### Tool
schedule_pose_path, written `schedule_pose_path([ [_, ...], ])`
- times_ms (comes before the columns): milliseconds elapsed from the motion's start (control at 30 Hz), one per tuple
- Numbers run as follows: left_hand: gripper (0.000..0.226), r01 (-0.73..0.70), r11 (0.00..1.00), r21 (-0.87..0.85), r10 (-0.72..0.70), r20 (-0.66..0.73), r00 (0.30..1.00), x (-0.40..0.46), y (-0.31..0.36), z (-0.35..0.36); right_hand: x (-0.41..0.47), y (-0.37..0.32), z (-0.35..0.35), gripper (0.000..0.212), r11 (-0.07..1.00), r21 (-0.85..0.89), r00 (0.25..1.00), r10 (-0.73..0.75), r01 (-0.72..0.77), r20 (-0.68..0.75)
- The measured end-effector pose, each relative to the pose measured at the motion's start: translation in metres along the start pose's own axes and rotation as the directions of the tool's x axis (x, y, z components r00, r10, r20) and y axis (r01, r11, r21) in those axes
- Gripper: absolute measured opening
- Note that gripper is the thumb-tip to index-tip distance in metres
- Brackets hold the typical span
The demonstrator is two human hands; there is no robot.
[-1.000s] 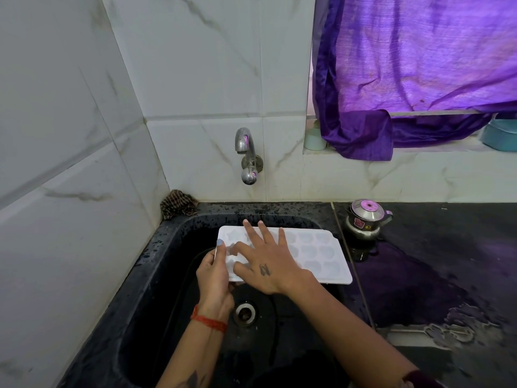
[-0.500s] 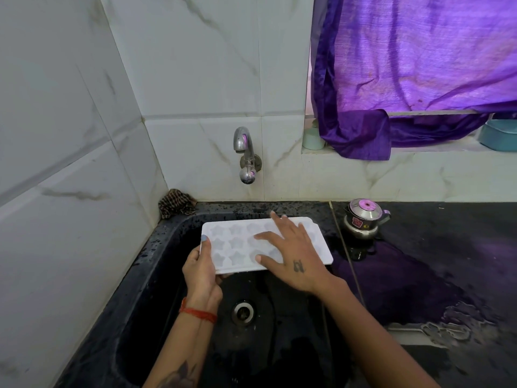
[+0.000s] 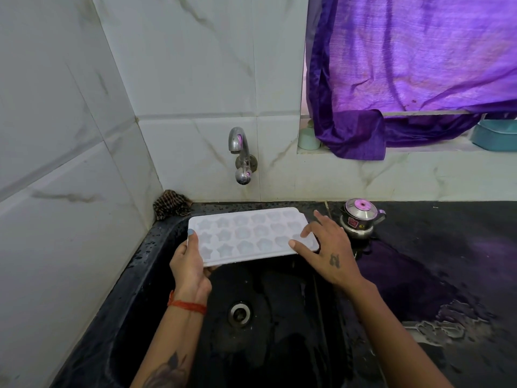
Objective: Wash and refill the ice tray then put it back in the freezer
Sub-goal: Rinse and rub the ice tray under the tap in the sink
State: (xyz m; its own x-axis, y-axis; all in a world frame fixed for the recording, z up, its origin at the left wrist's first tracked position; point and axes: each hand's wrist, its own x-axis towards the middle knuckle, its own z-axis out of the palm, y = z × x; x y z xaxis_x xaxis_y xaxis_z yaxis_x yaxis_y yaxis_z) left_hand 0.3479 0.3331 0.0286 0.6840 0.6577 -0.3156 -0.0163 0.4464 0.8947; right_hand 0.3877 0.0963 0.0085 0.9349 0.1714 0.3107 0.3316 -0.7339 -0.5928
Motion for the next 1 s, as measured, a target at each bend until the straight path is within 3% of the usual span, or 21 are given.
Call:
schedule_pose_path([
  [200,0.022,0.002,1.0,-0.001,-0.002,-0.002,1.0,0.006,-0.001,-0.001,-0.001,0.0,0.008,0.067,1.0,-0.016,0.996,0.016,-0.014,0.084],
  [367,0.021,-0.006,1.0,0.011,0.006,-0.01,1.0,0.011,-0.002,-0.003,0.001,0.002,0.006,0.062,1.0,0.019,0.994,-0.006,0.004,0.106],
  [633,0.02,0.001,1.0,0.012,-0.001,-0.006,1.0,0.01,-0.003,-0.001,-0.002,0.002,0.005,0.07,0.969,-0.247,0.998,-0.008,0.025,0.067],
  [1000,0.02,-0.006,1.0,0.014,0.006,-0.004,1.0,0.009,-0.003,-0.003,-0.002,0.004,0.005,0.06,0.999,-0.005,0.992,-0.046,0.047,0.118],
])
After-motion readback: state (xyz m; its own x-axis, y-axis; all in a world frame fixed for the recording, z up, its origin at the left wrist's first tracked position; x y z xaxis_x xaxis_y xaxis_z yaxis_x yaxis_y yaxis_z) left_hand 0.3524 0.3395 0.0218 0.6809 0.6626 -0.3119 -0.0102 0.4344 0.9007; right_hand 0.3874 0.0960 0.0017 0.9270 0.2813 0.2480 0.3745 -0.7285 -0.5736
